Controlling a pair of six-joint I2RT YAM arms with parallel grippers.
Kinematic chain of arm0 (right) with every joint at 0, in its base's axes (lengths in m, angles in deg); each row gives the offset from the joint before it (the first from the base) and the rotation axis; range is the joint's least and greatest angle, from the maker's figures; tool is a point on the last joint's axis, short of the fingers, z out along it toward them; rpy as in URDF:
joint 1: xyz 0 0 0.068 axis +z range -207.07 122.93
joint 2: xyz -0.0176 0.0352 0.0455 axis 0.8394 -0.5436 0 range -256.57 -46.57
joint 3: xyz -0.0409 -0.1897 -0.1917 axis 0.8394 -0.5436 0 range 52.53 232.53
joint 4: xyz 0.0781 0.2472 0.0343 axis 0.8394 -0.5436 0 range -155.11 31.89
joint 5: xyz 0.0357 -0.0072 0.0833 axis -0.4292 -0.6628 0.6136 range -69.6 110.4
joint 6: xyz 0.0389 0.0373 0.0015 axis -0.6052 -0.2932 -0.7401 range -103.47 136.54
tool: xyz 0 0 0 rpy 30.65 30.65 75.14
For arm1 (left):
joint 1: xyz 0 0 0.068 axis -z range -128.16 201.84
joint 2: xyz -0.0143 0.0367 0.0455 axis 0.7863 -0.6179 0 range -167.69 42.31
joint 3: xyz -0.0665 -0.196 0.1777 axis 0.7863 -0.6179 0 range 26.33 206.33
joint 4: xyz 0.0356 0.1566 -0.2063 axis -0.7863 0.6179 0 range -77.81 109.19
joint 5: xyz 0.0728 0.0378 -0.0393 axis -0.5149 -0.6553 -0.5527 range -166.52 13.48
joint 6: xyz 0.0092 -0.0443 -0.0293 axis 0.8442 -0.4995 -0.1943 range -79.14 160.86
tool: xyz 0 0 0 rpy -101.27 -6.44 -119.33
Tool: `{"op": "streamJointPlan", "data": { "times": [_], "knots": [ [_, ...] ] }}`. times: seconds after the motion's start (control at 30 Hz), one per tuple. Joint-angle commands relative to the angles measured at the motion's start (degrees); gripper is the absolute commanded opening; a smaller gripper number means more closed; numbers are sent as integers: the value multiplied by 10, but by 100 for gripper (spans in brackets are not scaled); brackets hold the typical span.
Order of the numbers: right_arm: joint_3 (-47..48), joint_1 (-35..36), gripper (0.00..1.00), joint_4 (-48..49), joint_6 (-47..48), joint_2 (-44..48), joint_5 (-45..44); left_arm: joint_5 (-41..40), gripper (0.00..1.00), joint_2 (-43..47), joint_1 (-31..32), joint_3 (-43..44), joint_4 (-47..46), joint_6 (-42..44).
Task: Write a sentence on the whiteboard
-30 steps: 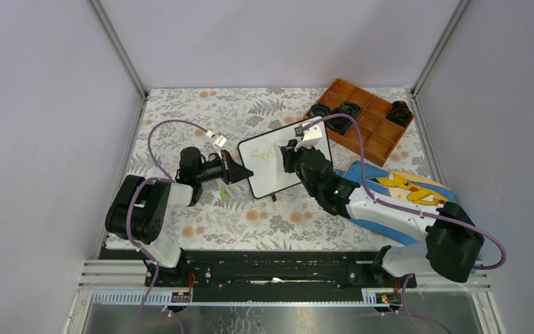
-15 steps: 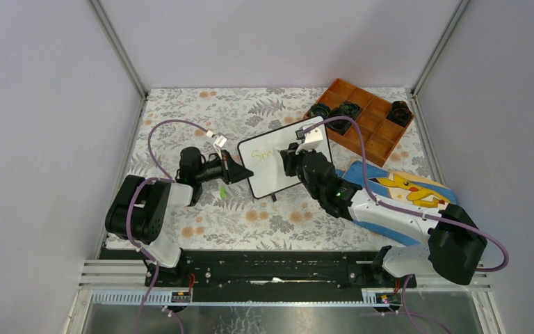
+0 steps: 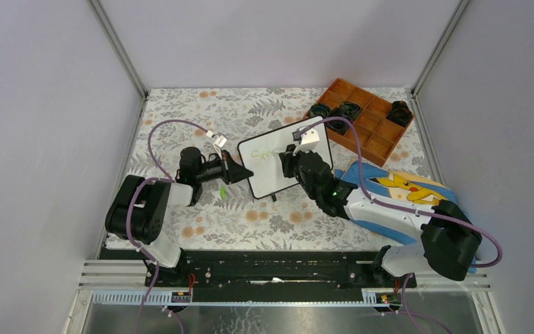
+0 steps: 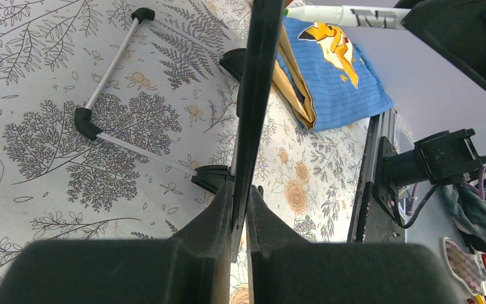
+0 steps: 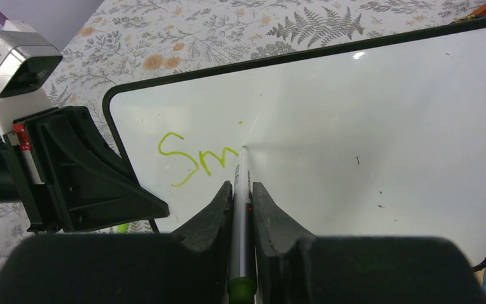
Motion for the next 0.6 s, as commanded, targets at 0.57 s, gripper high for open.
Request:
{"op": "streamJointPlan", "data": {
  "times": [0.57],
  "knots": [
    [-10, -5, 0, -12, -9, 3, -19, -26, 0, -1, 5, 4, 51, 17]
  ]
}}
